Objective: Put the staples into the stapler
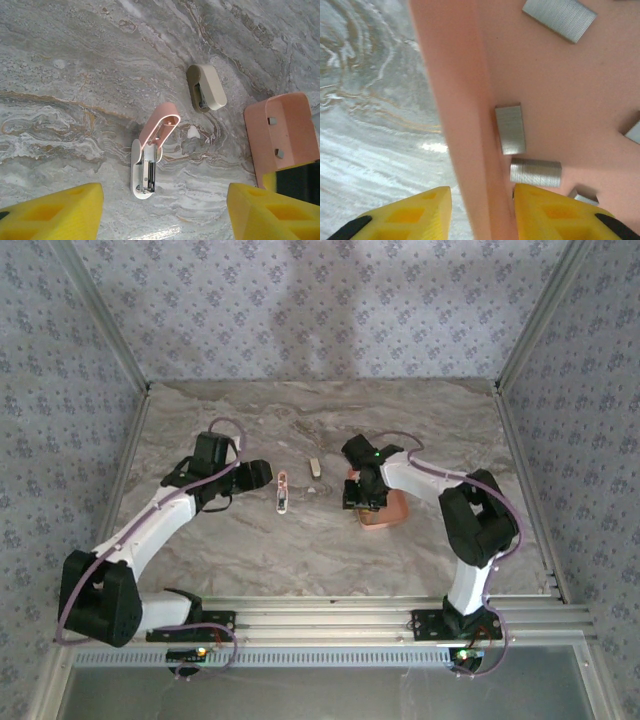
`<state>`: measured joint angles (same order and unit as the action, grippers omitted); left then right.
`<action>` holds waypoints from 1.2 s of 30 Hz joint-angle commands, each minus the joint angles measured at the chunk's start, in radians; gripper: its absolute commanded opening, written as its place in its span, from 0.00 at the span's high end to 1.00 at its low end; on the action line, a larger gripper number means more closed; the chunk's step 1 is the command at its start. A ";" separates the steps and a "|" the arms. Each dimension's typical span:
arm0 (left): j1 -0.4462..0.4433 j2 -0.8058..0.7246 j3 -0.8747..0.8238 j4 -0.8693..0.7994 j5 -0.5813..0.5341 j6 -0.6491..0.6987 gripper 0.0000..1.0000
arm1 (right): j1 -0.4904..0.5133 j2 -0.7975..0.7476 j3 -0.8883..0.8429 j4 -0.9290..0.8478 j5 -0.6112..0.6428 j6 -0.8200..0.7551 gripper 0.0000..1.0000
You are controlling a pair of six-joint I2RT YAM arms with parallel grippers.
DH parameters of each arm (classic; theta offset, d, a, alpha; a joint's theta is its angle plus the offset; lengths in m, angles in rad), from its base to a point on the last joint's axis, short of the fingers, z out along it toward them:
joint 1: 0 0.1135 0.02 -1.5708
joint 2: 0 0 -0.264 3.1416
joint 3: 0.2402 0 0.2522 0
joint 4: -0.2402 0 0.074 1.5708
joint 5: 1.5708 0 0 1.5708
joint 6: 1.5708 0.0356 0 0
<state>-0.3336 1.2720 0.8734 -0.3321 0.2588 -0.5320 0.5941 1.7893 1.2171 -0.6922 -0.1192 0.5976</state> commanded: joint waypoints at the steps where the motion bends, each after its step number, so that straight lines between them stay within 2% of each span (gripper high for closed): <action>1: 0.005 0.013 0.029 0.041 0.027 0.005 0.33 | -0.015 -0.101 0.056 -0.093 -0.006 -0.013 0.60; 7: 0.005 0.040 0.029 0.048 0.024 -0.005 0.31 | -0.103 -0.135 0.095 -0.193 -0.014 -0.083 0.59; 12: 0.005 0.085 0.050 0.038 0.014 -0.002 0.32 | -0.181 -0.085 0.148 -0.246 -0.013 -0.197 0.59; 21: 0.011 0.145 0.087 0.031 0.011 0.004 0.32 | -0.196 0.061 0.235 -0.211 -0.029 -0.678 0.59; 23: 0.015 0.147 0.092 0.023 0.005 0.008 0.32 | -0.191 0.080 0.231 -0.178 -0.066 -0.750 0.59; 28: 0.025 0.157 0.080 0.039 -0.006 -0.005 0.32 | -0.192 0.110 0.193 -0.055 -0.087 -0.777 0.58; 36: 0.025 0.168 0.098 0.032 -0.009 -0.011 0.32 | -0.191 0.166 0.201 0.015 -0.091 -0.809 0.58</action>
<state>-0.3141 1.4292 0.9352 -0.3008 0.2611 -0.5362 0.3981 1.9205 1.4181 -0.7002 -0.1947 -0.1669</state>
